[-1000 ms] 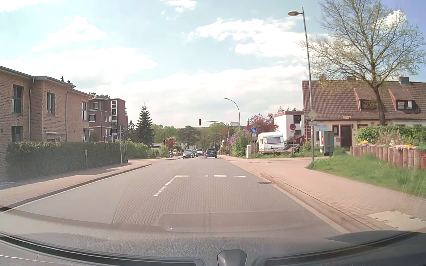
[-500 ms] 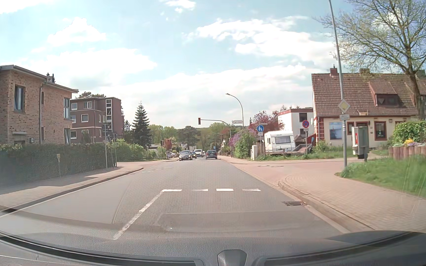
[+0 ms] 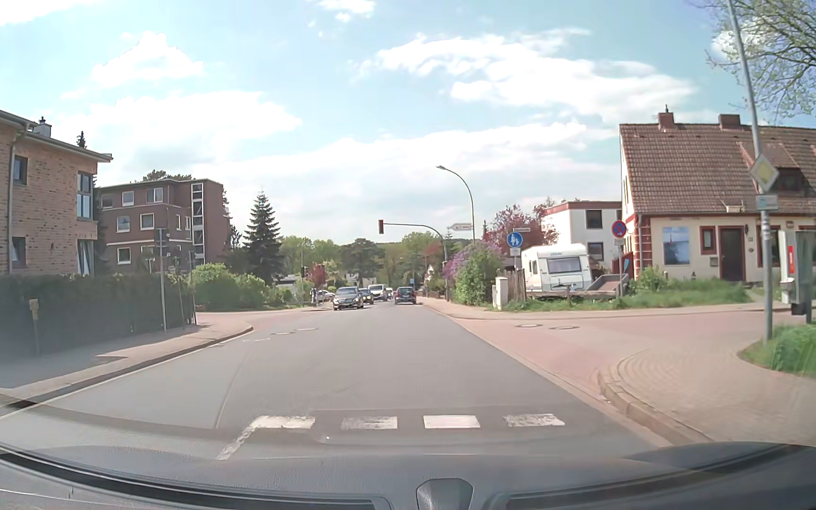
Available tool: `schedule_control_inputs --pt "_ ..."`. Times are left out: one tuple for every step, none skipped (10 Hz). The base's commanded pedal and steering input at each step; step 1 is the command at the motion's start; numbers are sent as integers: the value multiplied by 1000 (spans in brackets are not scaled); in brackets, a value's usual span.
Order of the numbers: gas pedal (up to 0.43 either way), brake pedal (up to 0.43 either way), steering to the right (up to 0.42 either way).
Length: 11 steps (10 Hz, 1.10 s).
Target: Follow the waypoints while adhering to traffic rules and regulations
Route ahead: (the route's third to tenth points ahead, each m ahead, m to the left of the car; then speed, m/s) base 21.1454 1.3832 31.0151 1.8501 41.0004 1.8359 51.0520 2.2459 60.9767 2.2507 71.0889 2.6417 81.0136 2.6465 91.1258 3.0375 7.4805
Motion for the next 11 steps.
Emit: schedule_control_inputs --pt "28 0 -5" --pt "28 0 -6" --pt "28 0 -6" --pt "28 0 -7" --pt "28 0 -7" --pt "28 0 -6" --pt "28 0 -6" --pt "28 0 -6" --pt "28 0 -6" --pt "28 0 -7" --pt "28 0 -6"
